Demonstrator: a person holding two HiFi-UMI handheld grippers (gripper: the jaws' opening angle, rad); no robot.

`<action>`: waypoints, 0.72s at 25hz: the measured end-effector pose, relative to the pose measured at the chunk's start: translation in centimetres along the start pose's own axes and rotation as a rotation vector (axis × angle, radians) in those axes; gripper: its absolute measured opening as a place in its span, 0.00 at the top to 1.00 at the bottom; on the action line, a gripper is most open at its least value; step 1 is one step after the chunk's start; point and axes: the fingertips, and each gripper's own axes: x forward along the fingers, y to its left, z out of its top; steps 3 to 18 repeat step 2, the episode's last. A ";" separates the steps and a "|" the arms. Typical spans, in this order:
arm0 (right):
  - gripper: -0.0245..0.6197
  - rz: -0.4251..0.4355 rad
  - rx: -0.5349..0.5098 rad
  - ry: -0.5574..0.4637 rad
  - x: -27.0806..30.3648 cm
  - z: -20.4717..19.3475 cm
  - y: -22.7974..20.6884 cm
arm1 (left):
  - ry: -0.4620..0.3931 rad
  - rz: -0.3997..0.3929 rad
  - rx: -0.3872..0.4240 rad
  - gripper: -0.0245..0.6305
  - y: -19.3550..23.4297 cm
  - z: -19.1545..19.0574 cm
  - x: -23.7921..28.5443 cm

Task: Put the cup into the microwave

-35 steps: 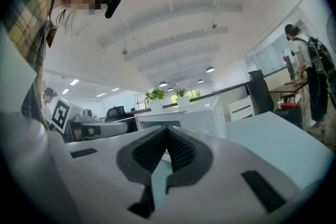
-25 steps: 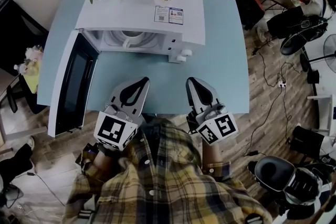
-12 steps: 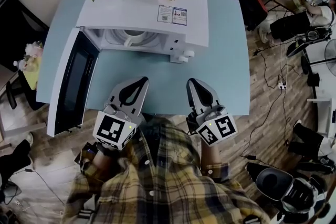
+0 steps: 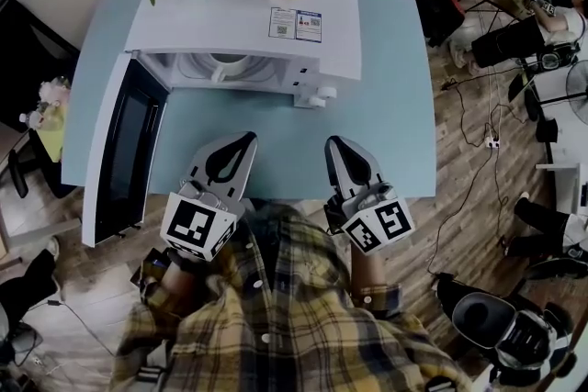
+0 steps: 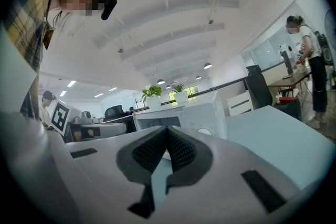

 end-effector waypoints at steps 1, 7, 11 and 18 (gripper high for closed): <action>0.96 -0.001 0.000 0.000 0.1 0.0 0.0 | -0.001 -0.004 0.001 0.97 0.0 0.1 0.1; 0.96 -0.002 0.001 0.000 0.1 0.0 0.0 | -0.001 -0.008 0.002 0.97 0.0 0.1 0.2; 0.96 -0.002 0.001 0.000 0.1 0.0 0.0 | -0.001 -0.008 0.002 0.97 0.0 0.1 0.2; 0.96 -0.002 0.001 0.000 0.1 0.0 0.0 | -0.001 -0.008 0.002 0.97 0.0 0.1 0.2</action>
